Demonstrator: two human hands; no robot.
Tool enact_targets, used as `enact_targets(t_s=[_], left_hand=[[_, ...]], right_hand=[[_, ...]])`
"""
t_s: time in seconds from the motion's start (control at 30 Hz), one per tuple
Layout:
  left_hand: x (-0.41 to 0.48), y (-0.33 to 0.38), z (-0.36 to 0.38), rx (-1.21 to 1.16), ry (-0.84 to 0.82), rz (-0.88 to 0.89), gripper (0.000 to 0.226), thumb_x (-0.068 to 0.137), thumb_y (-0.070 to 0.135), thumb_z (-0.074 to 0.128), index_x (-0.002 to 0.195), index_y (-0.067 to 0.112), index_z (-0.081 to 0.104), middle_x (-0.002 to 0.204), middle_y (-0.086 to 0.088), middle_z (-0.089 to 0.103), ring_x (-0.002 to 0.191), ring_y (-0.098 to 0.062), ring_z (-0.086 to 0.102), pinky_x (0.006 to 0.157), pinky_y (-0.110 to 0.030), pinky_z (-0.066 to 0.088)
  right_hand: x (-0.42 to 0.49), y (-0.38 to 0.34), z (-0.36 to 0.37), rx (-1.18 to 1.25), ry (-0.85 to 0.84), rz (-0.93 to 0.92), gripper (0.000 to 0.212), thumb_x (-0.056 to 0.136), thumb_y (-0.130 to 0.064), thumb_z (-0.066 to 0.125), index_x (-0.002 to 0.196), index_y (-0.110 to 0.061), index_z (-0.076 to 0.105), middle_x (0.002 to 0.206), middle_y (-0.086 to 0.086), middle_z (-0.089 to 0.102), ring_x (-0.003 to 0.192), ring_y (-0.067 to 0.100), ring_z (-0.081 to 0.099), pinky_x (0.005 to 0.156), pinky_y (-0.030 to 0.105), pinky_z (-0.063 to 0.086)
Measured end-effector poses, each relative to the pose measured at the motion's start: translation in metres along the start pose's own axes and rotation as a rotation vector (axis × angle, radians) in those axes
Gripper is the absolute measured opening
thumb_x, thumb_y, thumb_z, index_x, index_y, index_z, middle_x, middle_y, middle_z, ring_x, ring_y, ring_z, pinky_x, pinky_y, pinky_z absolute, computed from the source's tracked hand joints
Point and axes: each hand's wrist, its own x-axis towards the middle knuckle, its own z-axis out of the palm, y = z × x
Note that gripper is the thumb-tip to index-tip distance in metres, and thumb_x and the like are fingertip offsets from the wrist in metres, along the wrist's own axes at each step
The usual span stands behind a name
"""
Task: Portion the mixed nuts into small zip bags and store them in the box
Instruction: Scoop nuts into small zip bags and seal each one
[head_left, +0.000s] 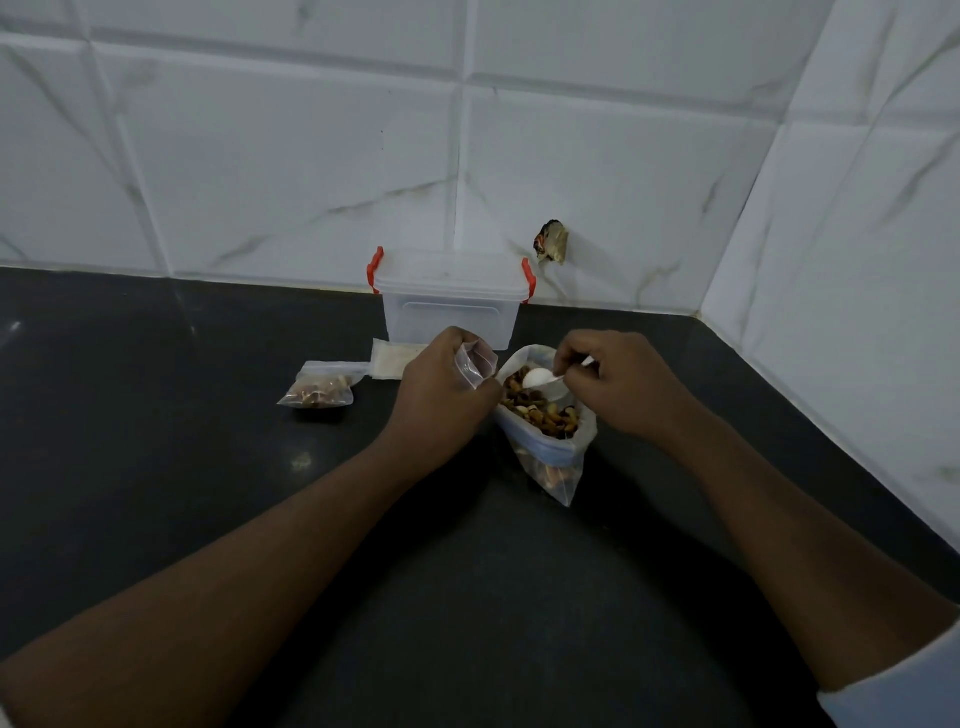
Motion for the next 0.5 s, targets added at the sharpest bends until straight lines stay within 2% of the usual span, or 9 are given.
enact_targets(t_s=[0.1, 0.2, 0.37, 0.43, 0.5], left_hand=[[0.000, 0.000, 0.000, 0.003, -0.001, 0.002, 0.028, 0.088, 0.017, 0.075, 0.112, 0.021, 0.060, 0.106, 0.010, 0.062, 0.092, 0.001, 0.056, 0.069, -0.009, 0.037], [-0.001, 0.001, 0.000, 0.010, 0.003, 0.009, 0.028, 0.087, 0.017, 0.075, 0.111, 0.020, 0.061, 0.104, 0.011, 0.061, 0.091, 0.001, 0.056, 0.068, -0.008, 0.037], [-0.001, 0.003, -0.001, 0.007, -0.002, 0.011, 0.027, 0.087, 0.016, 0.075, 0.106, 0.026, 0.058, 0.096, 0.018, 0.058, 0.089, 0.003, 0.056, 0.063, -0.004, 0.040], [-0.001, 0.003, -0.002, 0.010, -0.010, 0.004, 0.027, 0.088, 0.017, 0.075, 0.106, 0.026, 0.057, 0.096, 0.019, 0.057, 0.089, 0.003, 0.056, 0.064, -0.007, 0.038], [-0.001, 0.003, -0.001, 0.008, -0.010, 0.006, 0.027, 0.088, 0.016, 0.075, 0.107, 0.026, 0.058, 0.097, 0.018, 0.058, 0.089, 0.003, 0.056, 0.066, -0.008, 0.037]], right_hand=[[0.000, -0.002, 0.007, 0.013, -0.066, 0.005, 0.023, 0.095, -0.008, 0.056, 0.101, -0.023, 0.072, 0.098, -0.011, 0.069, 0.085, -0.001, 0.061, 0.066, 0.017, 0.042], [0.003, -0.001, 0.013, -0.026, -0.143, 0.003, 0.026, 0.097, -0.009, 0.055, 0.106, -0.027, 0.072, 0.104, -0.009, 0.070, 0.089, 0.000, 0.062, 0.069, 0.015, 0.045], [0.002, 0.001, -0.003, -0.010, -0.063, 0.051, 0.020, 0.095, -0.009, 0.057, 0.095, -0.022, 0.071, 0.092, -0.008, 0.069, 0.070, -0.010, 0.059, 0.056, 0.007, 0.039], [0.001, 0.000, -0.007, 0.010, -0.061, 0.067, 0.020, 0.095, -0.008, 0.057, 0.094, -0.022, 0.072, 0.092, -0.009, 0.069, 0.071, -0.009, 0.060, 0.058, 0.008, 0.038], [0.001, 0.001, -0.007, 0.034, -0.055, 0.106, 0.020, 0.095, -0.010, 0.058, 0.092, -0.024, 0.073, 0.094, -0.011, 0.070, 0.077, -0.003, 0.061, 0.064, 0.016, 0.041]])
